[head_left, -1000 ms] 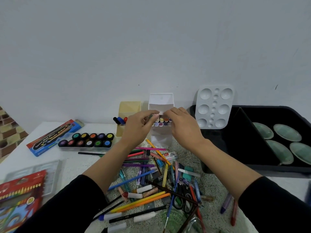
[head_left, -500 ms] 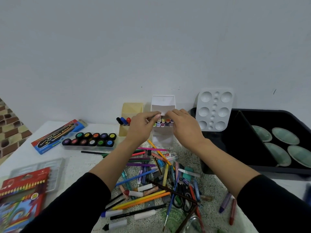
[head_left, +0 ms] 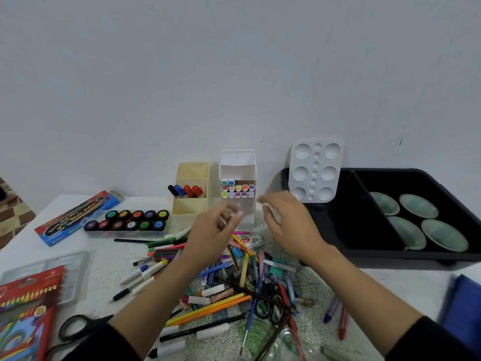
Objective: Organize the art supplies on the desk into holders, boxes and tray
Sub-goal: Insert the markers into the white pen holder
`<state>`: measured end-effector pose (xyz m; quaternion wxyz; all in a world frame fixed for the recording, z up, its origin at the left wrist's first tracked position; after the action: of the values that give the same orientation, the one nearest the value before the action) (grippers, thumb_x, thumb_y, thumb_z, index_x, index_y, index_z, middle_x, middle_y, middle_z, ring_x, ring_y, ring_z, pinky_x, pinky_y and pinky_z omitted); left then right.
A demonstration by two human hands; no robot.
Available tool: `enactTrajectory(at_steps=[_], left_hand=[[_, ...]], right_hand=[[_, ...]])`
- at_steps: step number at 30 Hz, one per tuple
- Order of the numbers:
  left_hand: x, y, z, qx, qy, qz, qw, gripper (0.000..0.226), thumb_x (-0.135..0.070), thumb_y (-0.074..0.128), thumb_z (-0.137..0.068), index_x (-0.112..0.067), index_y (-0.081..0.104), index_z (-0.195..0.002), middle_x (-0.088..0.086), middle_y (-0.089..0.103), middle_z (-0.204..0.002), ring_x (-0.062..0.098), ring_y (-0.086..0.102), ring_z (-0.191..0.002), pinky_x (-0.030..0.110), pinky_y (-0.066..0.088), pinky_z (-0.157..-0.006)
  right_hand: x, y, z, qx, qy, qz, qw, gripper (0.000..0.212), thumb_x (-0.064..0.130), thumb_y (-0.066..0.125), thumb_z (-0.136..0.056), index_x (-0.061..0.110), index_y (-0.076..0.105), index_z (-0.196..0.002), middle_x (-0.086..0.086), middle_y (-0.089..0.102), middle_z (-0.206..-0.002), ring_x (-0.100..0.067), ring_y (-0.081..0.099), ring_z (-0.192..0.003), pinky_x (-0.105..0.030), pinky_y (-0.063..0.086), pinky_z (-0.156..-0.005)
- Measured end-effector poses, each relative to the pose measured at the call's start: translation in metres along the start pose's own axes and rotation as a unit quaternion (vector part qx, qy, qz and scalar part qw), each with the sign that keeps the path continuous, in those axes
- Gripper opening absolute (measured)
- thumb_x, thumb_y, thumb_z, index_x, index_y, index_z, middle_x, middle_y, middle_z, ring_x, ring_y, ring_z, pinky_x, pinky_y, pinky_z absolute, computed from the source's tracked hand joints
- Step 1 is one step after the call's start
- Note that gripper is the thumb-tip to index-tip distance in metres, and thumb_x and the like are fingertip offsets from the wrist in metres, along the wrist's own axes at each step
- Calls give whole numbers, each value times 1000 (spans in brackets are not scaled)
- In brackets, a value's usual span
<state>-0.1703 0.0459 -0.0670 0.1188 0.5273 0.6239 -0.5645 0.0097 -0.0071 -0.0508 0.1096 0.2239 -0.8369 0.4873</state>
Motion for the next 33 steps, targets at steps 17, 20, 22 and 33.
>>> enactTrajectory(at_steps=[17, 20, 22, 33], left_hand=[[26, 88, 25, 177, -73, -305, 933, 36, -52, 47, -100, -28, 70, -113, -1, 39, -104, 24, 40, -111, 42, 32, -94], [24, 90, 22, 156, -116, -254, 948, 27, -49, 58, -96, -29, 74, -106, -1, 43, -102, 21, 42, -110, 44, 34, -97], [25, 89, 24, 134, -139, -210, 958, 20, -48, 64, -93, -31, 76, -98, -3, 46, -99, 20, 45, -107, 44, 39, -95], [-8, 36, 37, -4, -161, 44, 986, 6, -26, 69, -94, -22, 69, -89, -6, 73, -78, 10, 66, -76, 31, 53, -74]], right_hand=[[3, 22, 65, 318, -12, 366, 874, 18, 25, 59, -92, 23, 47, -79, 1, 66, -93, -31, 33, -126, -59, 19, -102], [7, 20, 64, 336, -4, 377, 863, 20, 20, 60, -93, 22, 45, -79, 0, 68, -93, -33, 29, -134, -60, 17, -108], [8, 18, 64, 330, -6, 379, 864, 21, 19, 61, -93, 22, 45, -80, -1, 69, -90, -33, 31, -134, -60, 18, -108], [-1, 10, 60, 155, -16, 263, 952, 8, 20, 67, -82, 24, 63, -75, 8, 64, -75, -22, 49, -97, -52, 29, -94]])
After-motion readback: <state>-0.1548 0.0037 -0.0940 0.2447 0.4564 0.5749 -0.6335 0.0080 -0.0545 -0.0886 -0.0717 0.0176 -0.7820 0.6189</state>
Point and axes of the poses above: each hand's wrist, its own z-axis away from the middle knuckle, its own y-axis out of the palm, x = y × z, the point moved 3 cm from there along -z, towards the middle knuckle
